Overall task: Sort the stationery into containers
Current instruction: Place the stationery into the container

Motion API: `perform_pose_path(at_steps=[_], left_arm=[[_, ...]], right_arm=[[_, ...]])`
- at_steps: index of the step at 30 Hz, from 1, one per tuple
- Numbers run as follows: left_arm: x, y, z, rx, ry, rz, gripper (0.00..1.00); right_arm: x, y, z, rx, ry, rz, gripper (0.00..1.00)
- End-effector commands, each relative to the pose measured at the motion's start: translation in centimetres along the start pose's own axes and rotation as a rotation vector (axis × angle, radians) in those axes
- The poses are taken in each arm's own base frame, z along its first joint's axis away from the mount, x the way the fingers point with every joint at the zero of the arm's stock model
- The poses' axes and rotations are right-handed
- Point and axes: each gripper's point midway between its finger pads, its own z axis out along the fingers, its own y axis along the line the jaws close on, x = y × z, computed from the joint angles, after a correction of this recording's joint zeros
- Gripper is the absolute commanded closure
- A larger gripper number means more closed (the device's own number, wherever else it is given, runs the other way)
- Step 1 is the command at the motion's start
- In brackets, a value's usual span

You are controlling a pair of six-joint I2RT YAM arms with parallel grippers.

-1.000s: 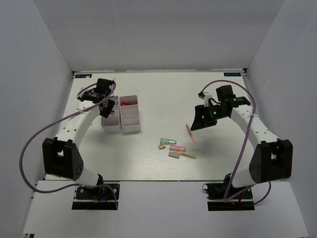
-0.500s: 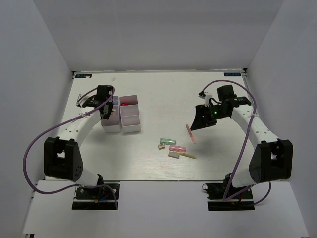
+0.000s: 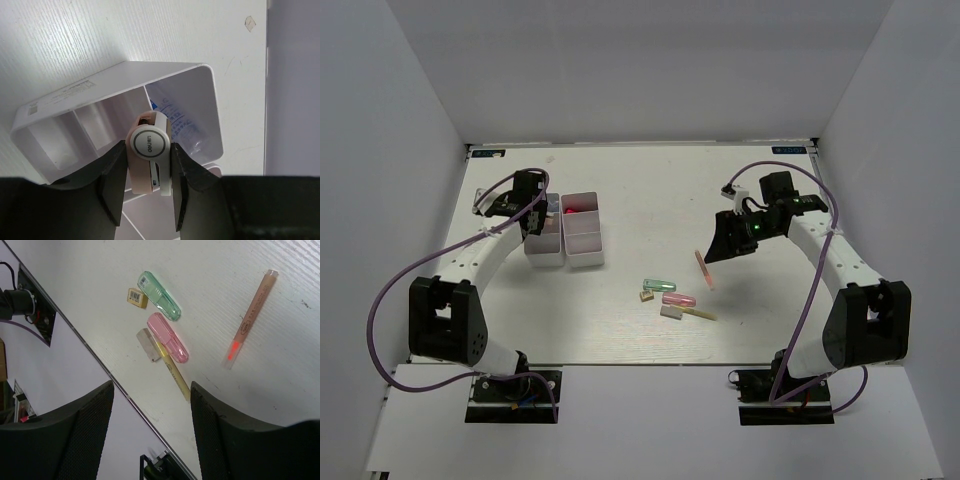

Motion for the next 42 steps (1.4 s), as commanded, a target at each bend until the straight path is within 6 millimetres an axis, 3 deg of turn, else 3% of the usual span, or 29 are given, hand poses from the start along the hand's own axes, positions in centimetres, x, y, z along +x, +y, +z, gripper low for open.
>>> perform_pose_path(at_steps=[1,4,15,18,27,30,31,32,33,34,35,36,37,38,39,40,41,42], left_arm=[[-1.2,-0.5,-0.3,0.01,-0.046,-0.108,0.81],[-1.2,-0.2,-0.4,0.006,-0.039,-0.104,0.69],[-1.0,0.2,-0.4,-0.004,-0.034,-0.088,0.5],[-1.1,0.0,-0.5,0.004,-0.034,-0.083,0.41],[-1.2,-0.6,-1.0,0.018,-0.03,-0.084,0.4],[-1.1,-1.5,-2.0,0.063,0.003,-0.076,0.62],[-0.6,-2.1,-2.6,0.096,0.035,-0.031,0.81],[-0.7,-3.9,-3.5,0.163,0.05,-0.016,0.92],[1.7,-4.7,-5.1,0.245,0.17,0.18,1.0],[2.2,-6.5,-6.4,0.329,0.206,0.237,1.0],[3.3,-7.4,-7.7,0.401,0.255,0.313,1.0],[5.9,-7.2,-9.5,0.533,0.354,0.557,1.0],[8.9,-7.6,-12.6,0.692,0.506,0.649,0.96],[10.7,-8.1,-14.9,0.805,0.568,0.725,0.73],[12.5,-7.3,-16.6,0.923,0.656,0.885,0.57],[15.3,-4.9,-18.8,0.923,0.78,0.994,0.4],[16.1,-3.7,-20.9,0.962,0.875,1.142,0.21],[17.2,-0.6,-20.3,0.896,0.941,1.291,0.17]], right_arm=[[0.3,0.4,0.0,-0.036,0.011,0.008,0.35],[0.2,0.4,-0.2,-0.041,0.007,0.014,0.35],[0.1,0.5,-0.4,-0.054,0.002,0.024,0.34],[0.1,0.6,-0.4,-0.062,0.002,0.028,0.32],[0.1,0.5,-0.7,-0.067,-0.008,0.036,0.32],[0.1,0.7,-0.7,-0.074,-0.009,0.015,0.32],[0.2,0.8,-0.6,-0.084,-0.006,0.011,0.41],[0.1,1.0,-0.7,-0.094,-0.01,0.008,0.57],[0.1,0.9,-0.7,-0.102,-0.011,-0.034,0.8],[0.4,1.2,-0.7,-0.116,-0.005,-0.039,1.0],[0.4,1.2,-0.7,-0.124,-0.006,-0.056,1.0],[0.7,1.3,-0.7,-0.134,-0.001,-0.093,1.0],[1.0,1.1,-0.6,-0.133,0.002,-0.112,0.78],[0.9,1.0,-0.5,-0.128,-0.001,-0.129,0.52],[1.0,0.9,-0.5,-0.125,-0.002,-0.152,0.37],[1.1,0.7,-0.4,-0.118,0.0,-0.164,0.31],[1.2,0.4,-0.3,-0.1,-0.011,-0.205,0.25],[1.1,0.2,-0.3,-0.085,-0.017,-0.227,0.25]])
